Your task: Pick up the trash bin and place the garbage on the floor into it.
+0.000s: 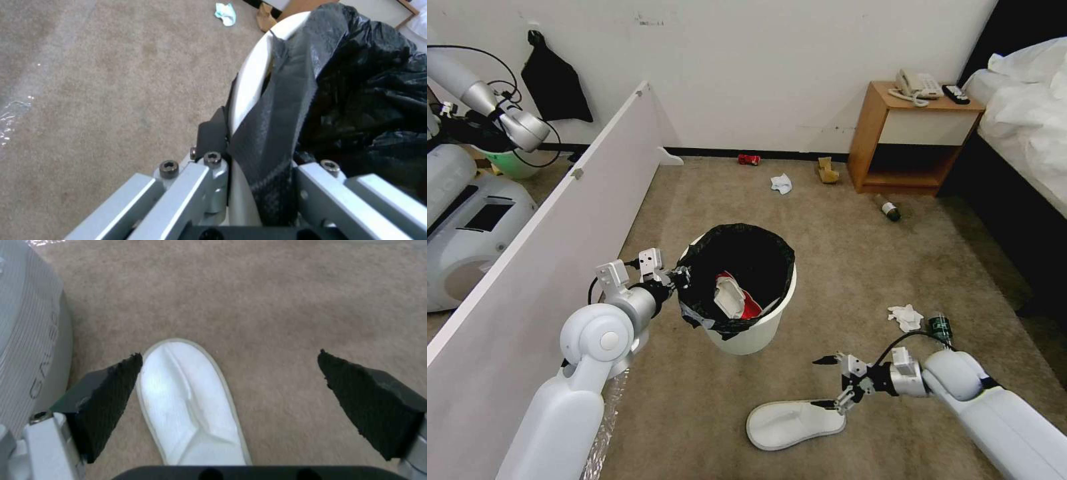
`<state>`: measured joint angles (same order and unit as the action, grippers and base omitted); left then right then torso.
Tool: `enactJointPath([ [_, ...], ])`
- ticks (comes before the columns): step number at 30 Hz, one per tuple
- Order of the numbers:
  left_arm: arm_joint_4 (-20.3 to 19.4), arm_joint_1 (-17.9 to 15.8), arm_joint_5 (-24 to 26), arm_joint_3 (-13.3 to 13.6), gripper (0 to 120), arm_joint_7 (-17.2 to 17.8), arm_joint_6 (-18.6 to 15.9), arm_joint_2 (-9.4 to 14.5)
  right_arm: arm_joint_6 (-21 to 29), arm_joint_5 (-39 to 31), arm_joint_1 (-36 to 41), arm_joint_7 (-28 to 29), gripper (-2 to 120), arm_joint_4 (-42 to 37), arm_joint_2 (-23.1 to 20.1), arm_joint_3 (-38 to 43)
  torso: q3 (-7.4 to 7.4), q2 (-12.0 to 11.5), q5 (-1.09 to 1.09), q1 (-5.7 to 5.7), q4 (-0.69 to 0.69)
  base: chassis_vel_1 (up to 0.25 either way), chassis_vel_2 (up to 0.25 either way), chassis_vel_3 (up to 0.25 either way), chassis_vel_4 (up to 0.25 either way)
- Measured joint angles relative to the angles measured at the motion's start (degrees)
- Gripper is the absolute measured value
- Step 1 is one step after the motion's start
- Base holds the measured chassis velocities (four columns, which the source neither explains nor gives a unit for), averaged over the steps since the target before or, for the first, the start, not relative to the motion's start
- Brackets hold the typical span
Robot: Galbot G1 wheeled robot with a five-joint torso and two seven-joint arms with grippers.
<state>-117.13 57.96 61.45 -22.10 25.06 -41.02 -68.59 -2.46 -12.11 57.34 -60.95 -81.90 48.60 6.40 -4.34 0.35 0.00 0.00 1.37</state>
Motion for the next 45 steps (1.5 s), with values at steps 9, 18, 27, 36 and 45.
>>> enactJointPath([
  [9,0.4,0.0,-0.1,-0.1,4,-0.2,0.1,0.0,-0.3,1.9,-2.9,-0.5,100,2.4,2.1,-3.7,0.00,0.0,0.00,0.00,0.00,0.000,0.000,0.000,0.000],
  [18,0.5,-0.3,-0.1,-0.1,4,-0.3,0.1,0.0,-0.6,4.0,-5.1,-0.7,100,6.4,4.3,-6.3,0.00,0.0,0.00,0.00,0.00,0.000,0.000,0.000,0.000],
  [27,1.1,-0.6,-0.1,-0.1,4,-0.3,0.1,0.0,-0.9,6.3,-6.3,-1.4,100,10.8,5.4,-6.2,0.00,0.0,0.00,0.00,0.00,0.000,0.000,0.000,0.000],
  [36,1.8,-0.7,-0.7,-0.1,4,-0.6,0.2,-0.5,-2.8,8.0,-8.0,-1.7,100,16.7,7.4,-6.6,0.00,0.0,0.01,0.00,0.00,0.000,0.000,0.000,0.000],
  [45,2.1,-1.4,-0.6,-0.2,4,-0.7,0.3,-0.1,-4.0,9.5,-9.3,-1.7,100,21.0,9.9,-6.5,0.00,0.0,0.01,0.00,0.00,0.000,0.000,0.000,0.000],
])
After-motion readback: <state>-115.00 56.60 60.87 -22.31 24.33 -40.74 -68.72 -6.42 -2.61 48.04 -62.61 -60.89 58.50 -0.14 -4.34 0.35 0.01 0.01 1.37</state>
